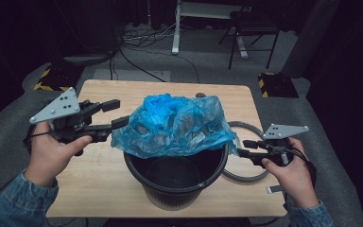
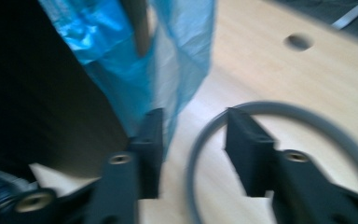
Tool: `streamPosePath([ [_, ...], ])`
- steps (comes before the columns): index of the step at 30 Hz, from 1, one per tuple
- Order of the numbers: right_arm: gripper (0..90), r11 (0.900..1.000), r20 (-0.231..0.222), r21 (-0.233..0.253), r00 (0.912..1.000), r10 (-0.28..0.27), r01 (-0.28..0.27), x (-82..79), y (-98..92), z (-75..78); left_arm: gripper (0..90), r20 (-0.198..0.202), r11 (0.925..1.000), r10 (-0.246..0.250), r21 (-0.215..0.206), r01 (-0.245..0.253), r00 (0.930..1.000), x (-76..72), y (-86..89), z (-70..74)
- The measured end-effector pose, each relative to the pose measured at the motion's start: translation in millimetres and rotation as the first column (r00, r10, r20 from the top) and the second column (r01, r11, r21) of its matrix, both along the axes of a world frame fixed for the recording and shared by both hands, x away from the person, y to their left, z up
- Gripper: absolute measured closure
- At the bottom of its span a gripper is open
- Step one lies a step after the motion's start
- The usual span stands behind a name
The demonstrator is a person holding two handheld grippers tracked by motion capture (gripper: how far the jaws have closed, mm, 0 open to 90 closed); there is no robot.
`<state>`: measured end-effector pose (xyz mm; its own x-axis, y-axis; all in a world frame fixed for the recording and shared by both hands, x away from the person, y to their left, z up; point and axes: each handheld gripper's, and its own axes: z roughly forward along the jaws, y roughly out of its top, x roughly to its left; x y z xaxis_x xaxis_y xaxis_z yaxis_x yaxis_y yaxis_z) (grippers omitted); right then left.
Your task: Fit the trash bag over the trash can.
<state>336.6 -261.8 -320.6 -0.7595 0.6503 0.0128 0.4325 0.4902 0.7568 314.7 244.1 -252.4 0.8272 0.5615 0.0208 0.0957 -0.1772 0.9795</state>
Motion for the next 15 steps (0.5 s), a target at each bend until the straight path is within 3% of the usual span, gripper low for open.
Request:
streamPosePath([
  [4,42.7,0.999,0.079,0.027,0.9963,-0.034,0.032,-6.6,-5.7,6.4,44.3,0.009,0.9998,-0.004,-0.022,0.004,1.0,-15.2,10.0,-5.9],
  [6,42.1,0.999,0.111,0.037,0.9933,-0.031,0.027,-11.8,-6.4,10.7,44.3,0.009,0.9997,-0.01,-0.021,0.01,0.9999,-20.8,11.8,-9.3],
  [10,42.6,0.999,0.15,0.046,0.9886,0.016,-0.023,-26.5,-1.4,19.8,44.0,0.01,0.9998,-0.018,-0.009,0.018,0.9998,-29.0,11.1,-15.8],
  [15,45.6,0.995,0.181,0.029,0.9798,0.085,-0.092,-36.8,18.3,27.6,43.1,0.001,0.9996,-0.025,0.013,0.025,0.9997,-32.1,9.0,-21.8],
])
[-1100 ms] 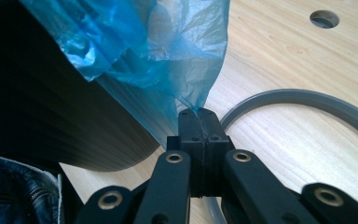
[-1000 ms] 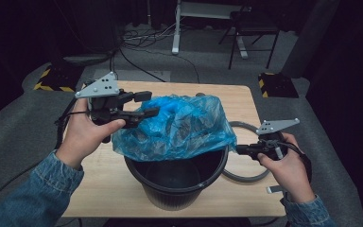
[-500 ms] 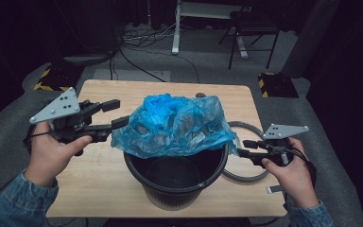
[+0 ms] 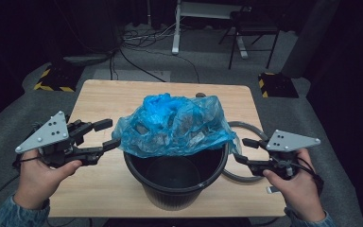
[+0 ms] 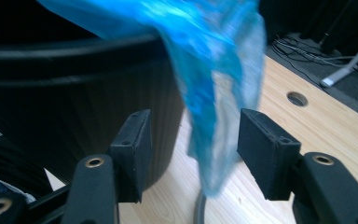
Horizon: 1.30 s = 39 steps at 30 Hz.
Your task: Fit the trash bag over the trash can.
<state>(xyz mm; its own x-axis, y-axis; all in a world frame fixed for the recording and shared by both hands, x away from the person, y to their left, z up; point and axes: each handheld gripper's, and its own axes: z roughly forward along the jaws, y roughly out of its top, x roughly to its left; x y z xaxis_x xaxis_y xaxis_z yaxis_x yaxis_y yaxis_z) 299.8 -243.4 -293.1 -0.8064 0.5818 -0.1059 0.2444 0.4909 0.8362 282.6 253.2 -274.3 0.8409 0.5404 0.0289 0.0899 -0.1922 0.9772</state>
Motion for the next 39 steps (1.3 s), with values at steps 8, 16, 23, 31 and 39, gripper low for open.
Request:
streamPosePath([
  [8,84.2,1.0,0.001,-0.018,0.9999,0.01,-0.01,9.8,18.3,2.8,43.1,-0.025,0.9997,-0.008,-0.024,0.007,0.9996,2.2,6.4,-6.9],
  [16,90.0,0.997,0.019,0.015,0.9965,0.081,-0.082,-10.4,13.7,2.8,44.8,-0.041,0.9987,-0.03,-0.042,0.028,0.9987,4.9,5.2,-15.3],
  [23,90.0,0.982,0.054,-0.004,0.9806,0.188,-0.189,-39.7,8.8,3.9,60.1,-0.056,0.9984,-0.055,-0.016,0.055,0.9969,7.3,-1.9,-17.1],
  [31,90.0,0.978,0.054,-0.014,0.9768,0.207,-0.207,-42.2,11.1,-2.3,49.6,-0.037,0.9981,-0.037,-0.05,0.035,0.9986,19.7,-4.3,-16.8],
  [39,90.0,0.978,0.035,-0.006,0.9778,0.206,-0.206,-33.8,13.1,-7.9,48.5,-0.067,0.9989,-0.042,-0.025,0.04,0.9969,33.1,-8.9,-20.9],
])
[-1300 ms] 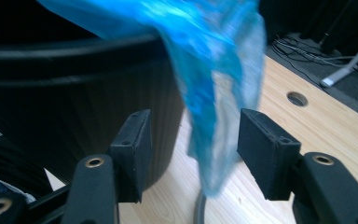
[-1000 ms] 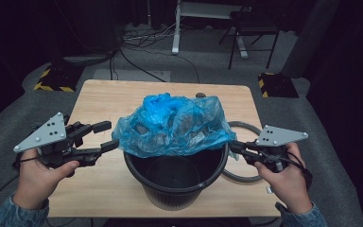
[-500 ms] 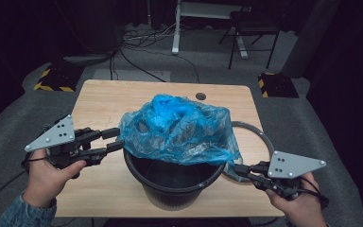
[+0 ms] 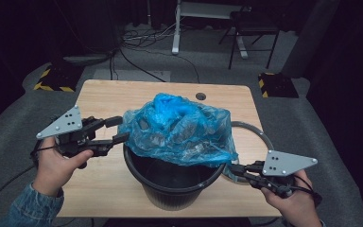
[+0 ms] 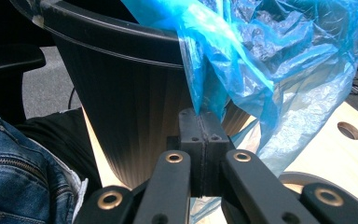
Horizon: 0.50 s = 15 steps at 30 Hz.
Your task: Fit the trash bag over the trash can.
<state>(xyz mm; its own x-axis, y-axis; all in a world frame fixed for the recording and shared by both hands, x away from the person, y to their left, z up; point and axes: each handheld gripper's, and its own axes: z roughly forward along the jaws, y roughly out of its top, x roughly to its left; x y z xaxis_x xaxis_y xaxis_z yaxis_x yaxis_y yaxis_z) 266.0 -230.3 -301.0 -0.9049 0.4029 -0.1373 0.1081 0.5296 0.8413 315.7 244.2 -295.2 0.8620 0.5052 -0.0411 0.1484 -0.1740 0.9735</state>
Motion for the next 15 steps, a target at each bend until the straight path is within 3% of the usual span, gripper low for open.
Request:
streamPosePath([
  [7,90.0,1.0,0.004,0.0,1.0,0.002,-0.002,-1.1,0.5,0.0,84.6,0.005,0.9997,-0.003,0.026,0.003,1.0,-8.3,0.9,4.7],
  [12,90.0,1.0,-0.015,-0.006,0.9996,0.026,-0.026,-2.7,-1.7,-5.9,88.9,0.027,0.9978,-0.051,0.044,0.05,0.9983,-25.8,-1.1,7.1],
  [15,90.0,0.999,-0.04,-0.007,0.9981,0.047,-0.047,-2.5,-2.3,-14.9,89.1,0.036,0.9925,-0.116,0.044,0.114,0.9926,-37.9,-1.6,7.7],
])
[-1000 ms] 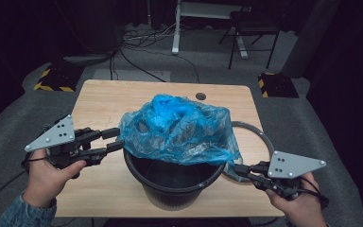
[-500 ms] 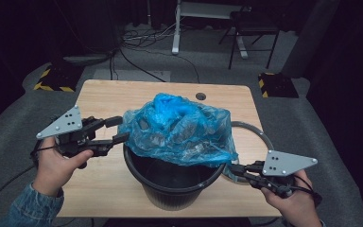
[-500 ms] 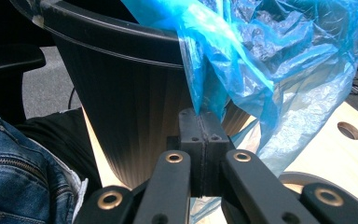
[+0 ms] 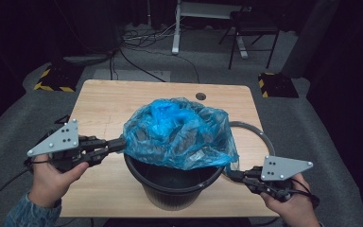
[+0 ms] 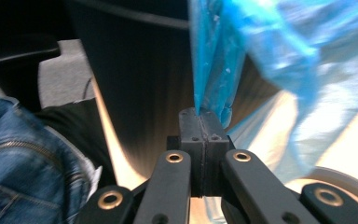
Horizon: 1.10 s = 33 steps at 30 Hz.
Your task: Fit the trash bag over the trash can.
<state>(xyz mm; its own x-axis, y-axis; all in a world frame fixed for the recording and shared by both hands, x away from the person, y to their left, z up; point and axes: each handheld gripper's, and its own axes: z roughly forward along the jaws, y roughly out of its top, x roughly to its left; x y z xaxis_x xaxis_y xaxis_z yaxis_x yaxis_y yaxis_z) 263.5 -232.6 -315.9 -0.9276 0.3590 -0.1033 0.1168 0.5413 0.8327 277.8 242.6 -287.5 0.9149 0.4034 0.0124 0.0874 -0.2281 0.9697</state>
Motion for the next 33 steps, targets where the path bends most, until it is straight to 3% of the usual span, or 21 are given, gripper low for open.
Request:
streamPosePath([
  [3,90.0,0.999,-0.008,-0.022,0.9987,0.05,-0.05,-3.0,4.9,-7.7,87.6,0.0,0.9965,-0.083,0.011,0.083,0.9965,-6.8,0.3,-1.3],
  [5,90.0,0.993,-0.006,-0.034,0.9941,0.109,-0.109,-4.6,9.5,-13.4,86.8,-0.002,0.9947,-0.101,0.013,0.102,0.9948,-7.8,1.2,-3.0],
  [9,90.0,0.975,-0.026,-0.059,0.9771,0.211,-0.212,-8.0,19.2,-23.2,82.3,-0.033,0.9898,-0.132,-0.057,0.13,0.9907,-4.5,6.4,-6.5],
  [11,90.0,0.977,-0.033,-0.06,0.9789,0.202,-0.203,-7.8,20.7,-24.0,67.0,-0.019,0.986,-0.106,-0.131,0.103,0.9942,-2.3,9.6,-8.4],
  [13,90.0,0.983,-0.027,-0.061,0.9848,0.172,-0.173,-6.1,19.1,-23.6,57.7,-0.003,0.9805,-0.064,-0.187,0.062,0.998,0.0,18.0,-10.3],
  [15,90.0,0.99,-0.023,-0.056,0.9913,0.13,-0.131,-4.0,15.6,-23.4,53.2,0.01,0.9804,-0.024,-0.195,0.025,0.9997,0.2,25.3,-12.9],
  [19,90.0,0.997,-0.004,-0.056,0.9982,0.059,-0.059,-1.0,11.6,-24.1,50.1,0.007,0.9851,0.032,-0.169,-0.03,0.9995,-2.6,37.4,-23.2],
  [22,90.0,0.998,0.008,-0.066,0.9996,0.026,-0.025,2.7,14.7,-26.5,49.1,-0.003,0.9908,0.047,-0.127,-0.047,0.9989,-4.7,38.7,-33.7],
  [25,90.0,0.998,0.008,-0.069,0.9999,0.011,-0.01,9.3,18.8,-31.0,47.7,-0.006,0.9954,0.058,-0.076,-0.058,0.9983,-6.1,34.5,-44.4],
  [30,90.0,0.997,-0.006,-0.075,1.0,0.005,-0.005,14.1,22.9,-36.8,45.3,0.009,0.9975,0.057,-0.041,-0.057,0.9983,-4.7,26.2,-54.5],
  [33,90.0,0.998,-0.005,-0.068,1.0,0.001,-0.001,12.7,22.7,-37.2,44.0,0.023,0.998,0.047,-0.044,-0.046,0.9986,-1.0,18.8,-56.7],
])
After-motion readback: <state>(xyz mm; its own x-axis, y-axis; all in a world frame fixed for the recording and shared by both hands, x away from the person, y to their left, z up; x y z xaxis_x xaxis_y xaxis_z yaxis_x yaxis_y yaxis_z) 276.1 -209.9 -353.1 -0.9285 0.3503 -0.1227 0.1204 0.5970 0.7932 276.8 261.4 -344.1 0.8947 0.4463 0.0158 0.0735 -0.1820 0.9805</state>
